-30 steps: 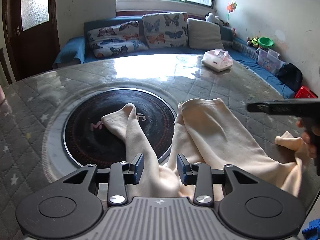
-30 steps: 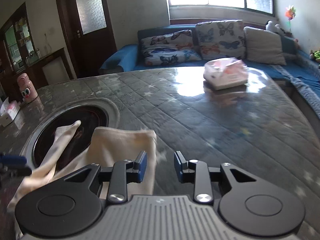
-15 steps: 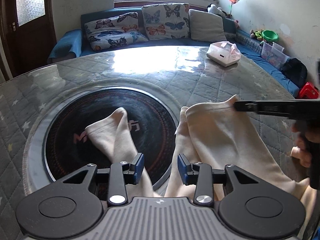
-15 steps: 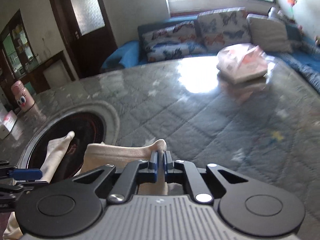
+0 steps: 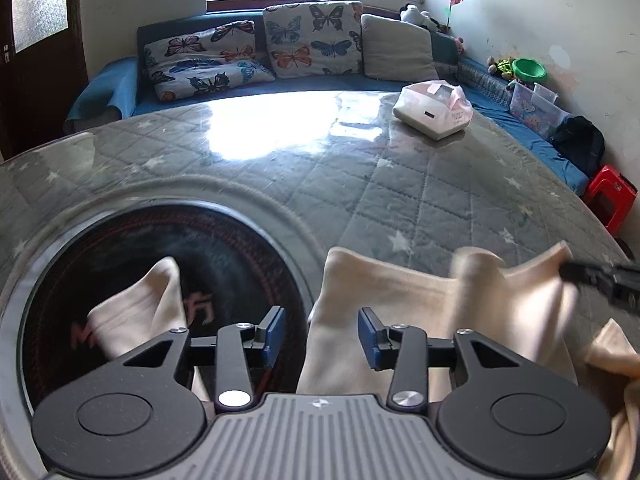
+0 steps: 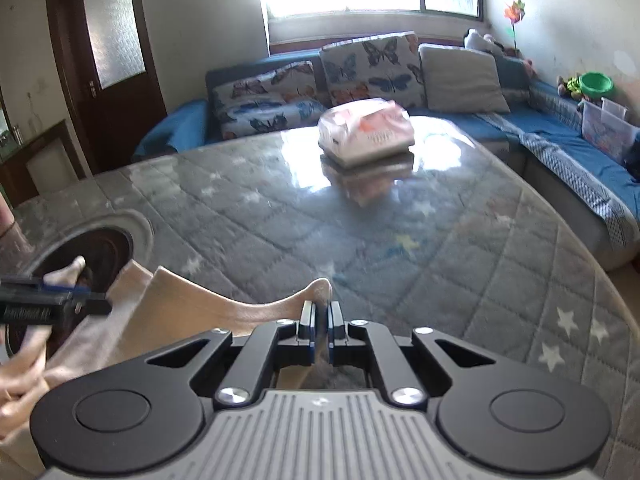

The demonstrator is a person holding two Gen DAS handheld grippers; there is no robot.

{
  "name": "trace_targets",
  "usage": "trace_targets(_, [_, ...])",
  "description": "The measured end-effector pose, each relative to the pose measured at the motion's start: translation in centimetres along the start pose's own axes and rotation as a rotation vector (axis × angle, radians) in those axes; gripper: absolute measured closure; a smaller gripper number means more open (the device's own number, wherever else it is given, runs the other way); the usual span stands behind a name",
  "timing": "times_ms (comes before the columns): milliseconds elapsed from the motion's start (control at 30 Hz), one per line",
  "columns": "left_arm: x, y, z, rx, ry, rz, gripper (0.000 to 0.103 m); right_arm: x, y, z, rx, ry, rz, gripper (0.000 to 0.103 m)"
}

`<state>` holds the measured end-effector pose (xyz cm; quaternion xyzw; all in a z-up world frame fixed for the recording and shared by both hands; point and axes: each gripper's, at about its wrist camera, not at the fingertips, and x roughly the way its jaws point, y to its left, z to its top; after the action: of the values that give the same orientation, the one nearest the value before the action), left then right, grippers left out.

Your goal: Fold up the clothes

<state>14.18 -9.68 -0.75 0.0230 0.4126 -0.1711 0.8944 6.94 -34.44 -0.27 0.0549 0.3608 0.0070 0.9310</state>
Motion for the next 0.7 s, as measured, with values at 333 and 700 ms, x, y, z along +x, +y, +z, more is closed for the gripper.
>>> trace_targets(333, [1.0,-1.7,0.0,0.088,-0.056,0.016,0.094,0.6,0.0,-0.1,-0.010,0.020,0.009,0.098])
trace_targets(700, [-2.8,5.3,-1.0,-0.033,-0.127,0.208,0.101,3.2,4.4,2.6,-0.110,0.031,0.055,0.098])
